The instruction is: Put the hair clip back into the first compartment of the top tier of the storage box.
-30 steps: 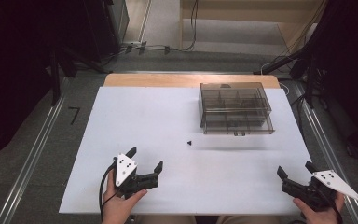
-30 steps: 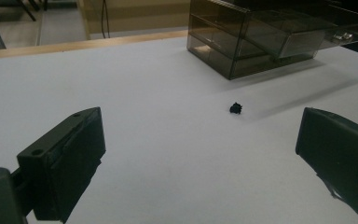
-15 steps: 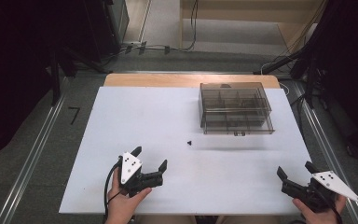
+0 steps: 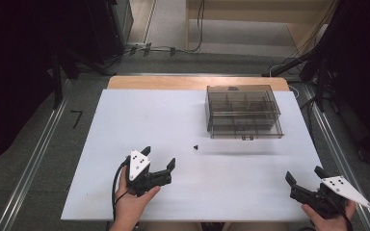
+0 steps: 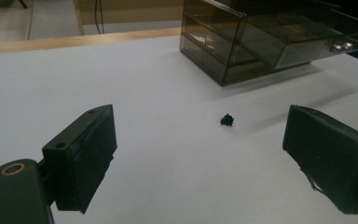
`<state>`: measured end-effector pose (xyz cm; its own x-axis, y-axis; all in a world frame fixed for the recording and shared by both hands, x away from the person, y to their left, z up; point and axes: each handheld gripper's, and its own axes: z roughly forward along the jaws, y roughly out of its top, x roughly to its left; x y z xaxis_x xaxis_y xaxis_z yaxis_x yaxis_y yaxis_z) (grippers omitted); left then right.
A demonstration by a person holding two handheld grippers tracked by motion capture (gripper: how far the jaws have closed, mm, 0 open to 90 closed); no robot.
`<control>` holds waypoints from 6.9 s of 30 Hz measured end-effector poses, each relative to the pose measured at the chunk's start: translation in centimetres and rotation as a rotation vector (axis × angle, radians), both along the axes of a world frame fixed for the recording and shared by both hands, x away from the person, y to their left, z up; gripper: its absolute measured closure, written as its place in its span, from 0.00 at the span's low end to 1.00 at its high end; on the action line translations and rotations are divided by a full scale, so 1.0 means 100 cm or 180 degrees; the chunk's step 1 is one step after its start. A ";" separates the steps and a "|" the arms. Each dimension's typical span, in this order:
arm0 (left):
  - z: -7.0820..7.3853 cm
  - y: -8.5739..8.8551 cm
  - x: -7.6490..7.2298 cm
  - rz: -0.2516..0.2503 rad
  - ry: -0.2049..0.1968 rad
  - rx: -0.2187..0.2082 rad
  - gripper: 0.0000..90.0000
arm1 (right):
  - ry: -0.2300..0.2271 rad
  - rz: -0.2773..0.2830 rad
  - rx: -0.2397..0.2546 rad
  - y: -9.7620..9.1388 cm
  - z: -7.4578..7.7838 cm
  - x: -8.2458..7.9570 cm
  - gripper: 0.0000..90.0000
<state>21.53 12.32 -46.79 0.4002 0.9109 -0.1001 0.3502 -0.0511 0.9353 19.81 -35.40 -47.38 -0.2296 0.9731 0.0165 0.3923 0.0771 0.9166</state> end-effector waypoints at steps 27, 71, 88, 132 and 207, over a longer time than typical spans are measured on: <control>0.018 -0.029 0.045 -0.0260 0.0268 0.0260 0.20 | 0.0045 -0.0025 0.0032 -0.002 -0.002 0.002 0.02; 0.006 -0.055 0.097 -0.0424 0.0673 0.0357 0.29 | 0.0084 -0.0003 0.0022 -0.001 -0.003 0.004 0.02; -0.001 -0.075 0.108 -0.0580 0.0776 0.0479 0.44 | 0.0110 -0.0009 0.0043 -0.002 -0.004 0.005 0.02; -0.020 -0.088 0.130 -0.0684 0.1497 0.0566 0.78 | 0.0163 -0.0007 0.0066 -0.002 -0.005 0.007 0.02; 0.014 -0.076 0.131 -0.0439 0.1112 -0.0132 0.89 | 0.0192 -0.0031 0.0103 -0.004 -0.008 0.009 0.02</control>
